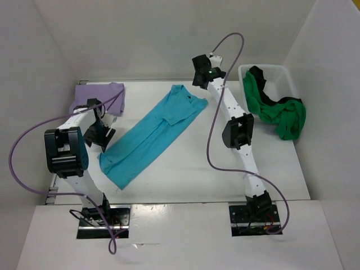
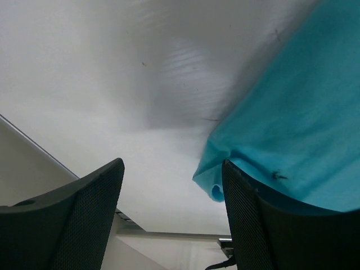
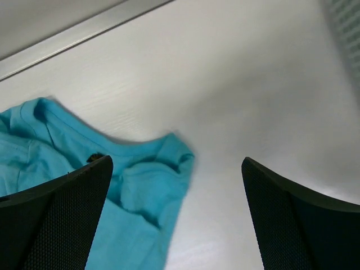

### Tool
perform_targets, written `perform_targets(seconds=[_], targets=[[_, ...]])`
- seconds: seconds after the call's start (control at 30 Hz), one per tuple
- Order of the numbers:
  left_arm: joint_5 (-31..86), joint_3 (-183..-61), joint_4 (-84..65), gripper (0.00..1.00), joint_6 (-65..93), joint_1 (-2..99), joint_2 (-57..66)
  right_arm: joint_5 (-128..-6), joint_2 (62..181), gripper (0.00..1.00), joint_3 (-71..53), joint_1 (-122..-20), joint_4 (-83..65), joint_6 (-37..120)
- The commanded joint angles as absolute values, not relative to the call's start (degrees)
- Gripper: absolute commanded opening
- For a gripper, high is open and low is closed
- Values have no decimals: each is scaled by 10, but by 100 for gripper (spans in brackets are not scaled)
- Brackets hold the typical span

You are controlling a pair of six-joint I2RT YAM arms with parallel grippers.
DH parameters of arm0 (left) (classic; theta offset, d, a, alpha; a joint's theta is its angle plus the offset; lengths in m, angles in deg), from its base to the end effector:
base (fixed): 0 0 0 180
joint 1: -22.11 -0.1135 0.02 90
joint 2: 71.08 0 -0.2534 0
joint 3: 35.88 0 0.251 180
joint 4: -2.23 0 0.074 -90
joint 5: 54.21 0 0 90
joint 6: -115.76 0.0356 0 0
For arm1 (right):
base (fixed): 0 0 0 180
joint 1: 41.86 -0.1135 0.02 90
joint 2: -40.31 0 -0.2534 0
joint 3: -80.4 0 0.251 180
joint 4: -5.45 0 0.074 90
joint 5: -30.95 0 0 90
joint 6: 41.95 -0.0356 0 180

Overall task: Fold and stack the t-shirts
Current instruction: Rotate the tshirt 90 degrees

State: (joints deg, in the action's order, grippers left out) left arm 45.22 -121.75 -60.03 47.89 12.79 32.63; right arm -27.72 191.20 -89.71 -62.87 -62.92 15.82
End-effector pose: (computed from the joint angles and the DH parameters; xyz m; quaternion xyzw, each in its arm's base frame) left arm 0.3323 0.0605 0.1753 0.1037 0.9875 0.1021 0.0606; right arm 0.5170 0.1787 0.2404 0.1820 0.8888 -0.0757 0.4138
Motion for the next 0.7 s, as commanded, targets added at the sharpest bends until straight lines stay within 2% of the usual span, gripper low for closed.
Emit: perform_targets(seconds=[0.0, 0.1, 0.17, 0.2, 0.23, 0.27, 0.33, 0.4, 0.5, 0.67], targets=[[426, -1205, -620, 77, 457, 125, 284, -188, 1760, 100, -900, -674, -700, 222], [433, -1172, -613, 77, 452, 125, 252, -142, 1641, 100, -740, -742, -653, 256], [433, -1156, -613, 77, 452, 125, 220, -103, 1507, 100, -585, -793, -583, 280], [427, -1148, -613, 77, 452, 125, 209, -89, 1462, 100, -528, -852, -556, 290], [426, -1135, -613, 77, 458, 125, 185, -96, 1420, 100, -427, -879, -533, 290], [419, -1130, -622, 77, 458, 125, 173, -113, 1354, 100, -383, -906, -507, 278], [398, -1117, -637, 77, 472, 125, 136, -196, 1299, 100, -274, -969, -493, 220], [390, -1105, -660, 77, 484, 119, 94, -236, 1293, 100, -207, -1027, -481, 170], [396, -1075, -675, 77, 497, 102, 33, -270, 1333, 100, -189, -1097, -467, 84], [385, -1068, -706, 82, 498, 56, -38, -323, 1457, 100, -255, -1155, -441, 17]])
